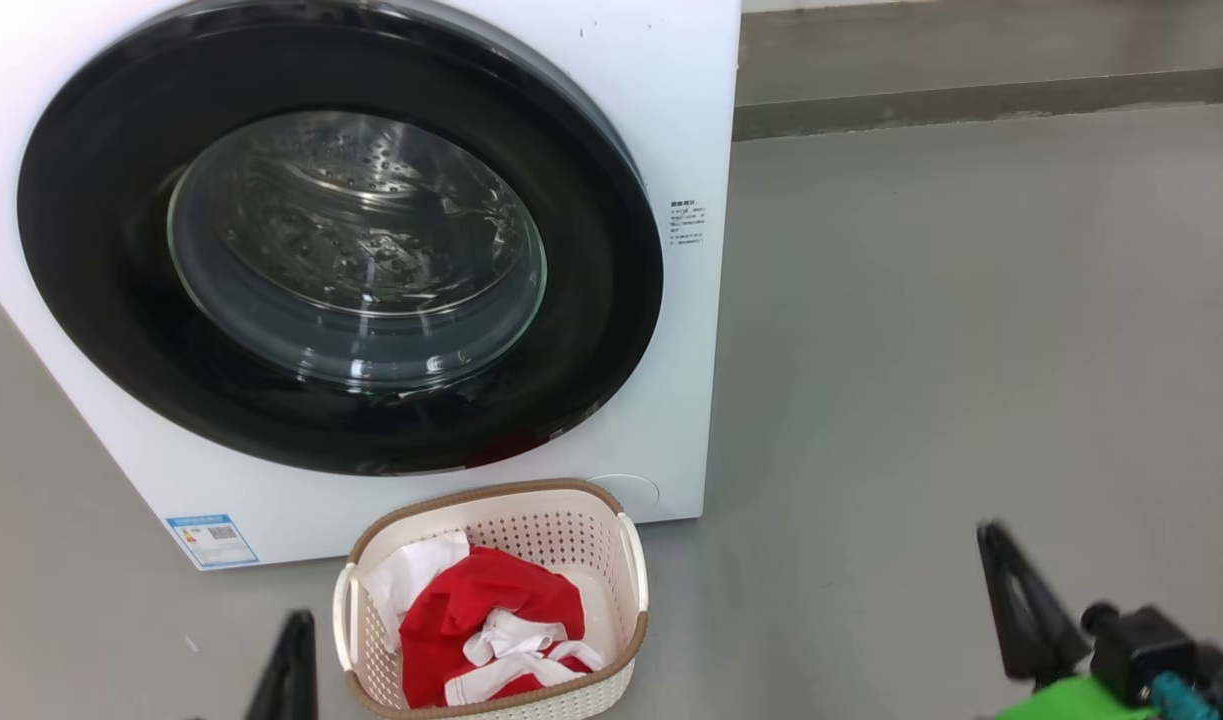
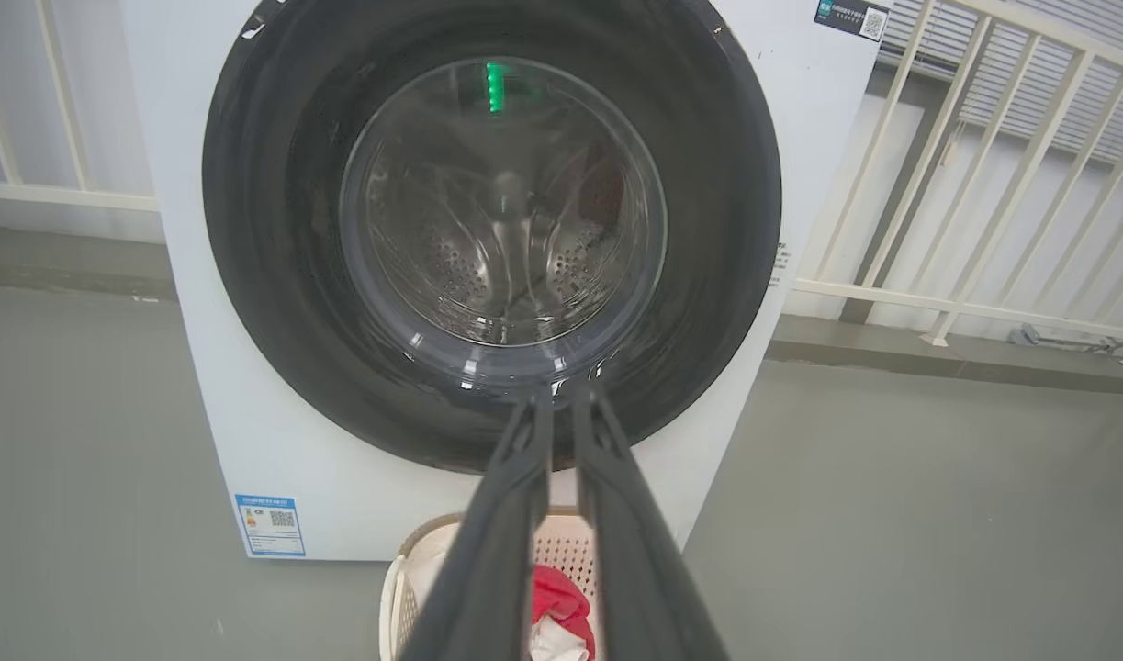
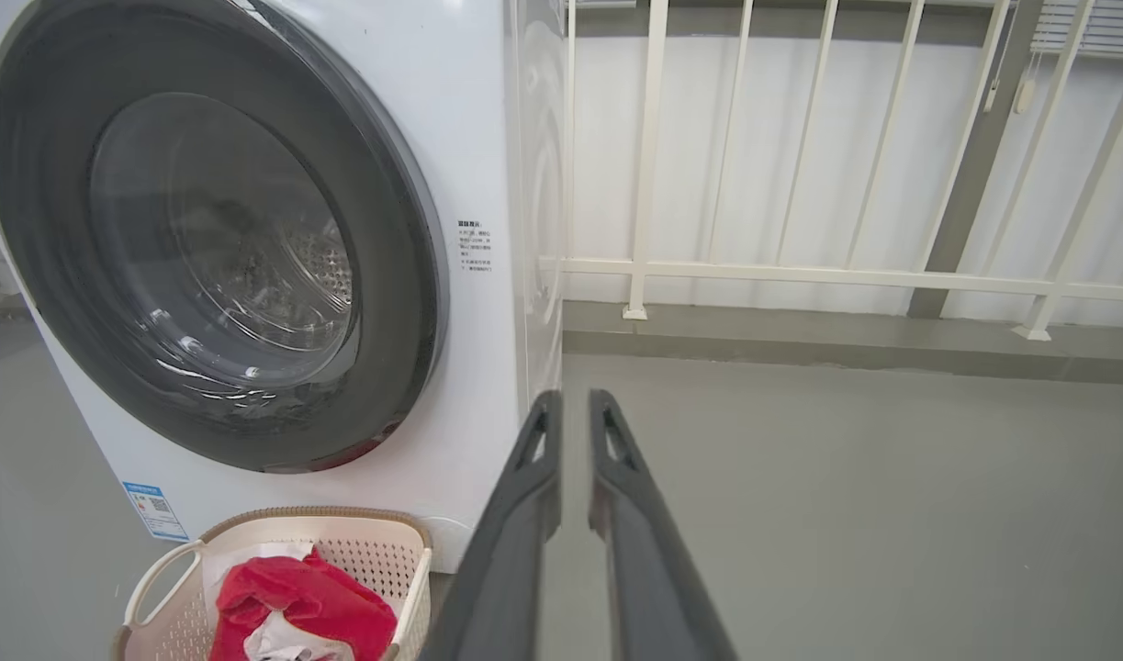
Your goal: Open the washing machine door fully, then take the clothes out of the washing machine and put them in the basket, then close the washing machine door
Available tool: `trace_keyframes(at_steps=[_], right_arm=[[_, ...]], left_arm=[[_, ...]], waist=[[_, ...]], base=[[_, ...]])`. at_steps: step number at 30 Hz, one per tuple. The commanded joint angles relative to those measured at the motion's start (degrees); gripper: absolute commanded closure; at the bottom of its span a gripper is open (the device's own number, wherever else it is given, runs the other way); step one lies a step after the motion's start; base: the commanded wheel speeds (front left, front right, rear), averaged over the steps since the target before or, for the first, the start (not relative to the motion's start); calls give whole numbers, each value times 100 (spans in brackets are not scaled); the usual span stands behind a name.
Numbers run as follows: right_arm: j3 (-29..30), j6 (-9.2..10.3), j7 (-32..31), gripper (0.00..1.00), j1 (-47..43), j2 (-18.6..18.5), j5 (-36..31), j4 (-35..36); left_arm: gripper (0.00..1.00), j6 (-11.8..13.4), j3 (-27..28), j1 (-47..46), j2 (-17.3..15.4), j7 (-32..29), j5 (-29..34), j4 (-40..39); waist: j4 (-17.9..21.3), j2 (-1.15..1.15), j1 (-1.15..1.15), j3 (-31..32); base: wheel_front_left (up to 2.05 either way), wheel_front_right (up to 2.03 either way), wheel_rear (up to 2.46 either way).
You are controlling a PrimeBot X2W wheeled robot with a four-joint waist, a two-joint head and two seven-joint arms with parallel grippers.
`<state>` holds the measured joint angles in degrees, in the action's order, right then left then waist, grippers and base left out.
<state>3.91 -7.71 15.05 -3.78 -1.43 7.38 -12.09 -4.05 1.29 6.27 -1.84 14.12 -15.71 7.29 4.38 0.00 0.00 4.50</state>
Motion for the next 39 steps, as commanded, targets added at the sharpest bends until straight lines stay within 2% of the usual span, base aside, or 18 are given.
trace_keyframes(at_steps=[1, 8, 13, 39], right_arm=[[0, 0, -4, 100, -3, 1, 12, -13], [20, 1, -124, 100, 36, -1, 463, -55], [27, 2, -207, 100, 72, -7, 802, -58], [77, 6, -634, 100, 276, -37, 2494, -86]], left_arm=[[100, -1, 3, 0, 1, -4, -10, 12], [100, -19, 43, -65, -1, -130, -413, 85], [100, -32, 56, -110, -5, -206, -720, 106], [100, -101, 154, -359, -27, -609, -2248, 229]], waist=[[-1, 0, 0, 0], [-24, 0, 13, -12], [-42, 0, 1, -42], [-129, 0, 0, -137]], base=[[0, 0, 0], [0, 0, 0], [0, 0, 0], [0, 0, 0]])
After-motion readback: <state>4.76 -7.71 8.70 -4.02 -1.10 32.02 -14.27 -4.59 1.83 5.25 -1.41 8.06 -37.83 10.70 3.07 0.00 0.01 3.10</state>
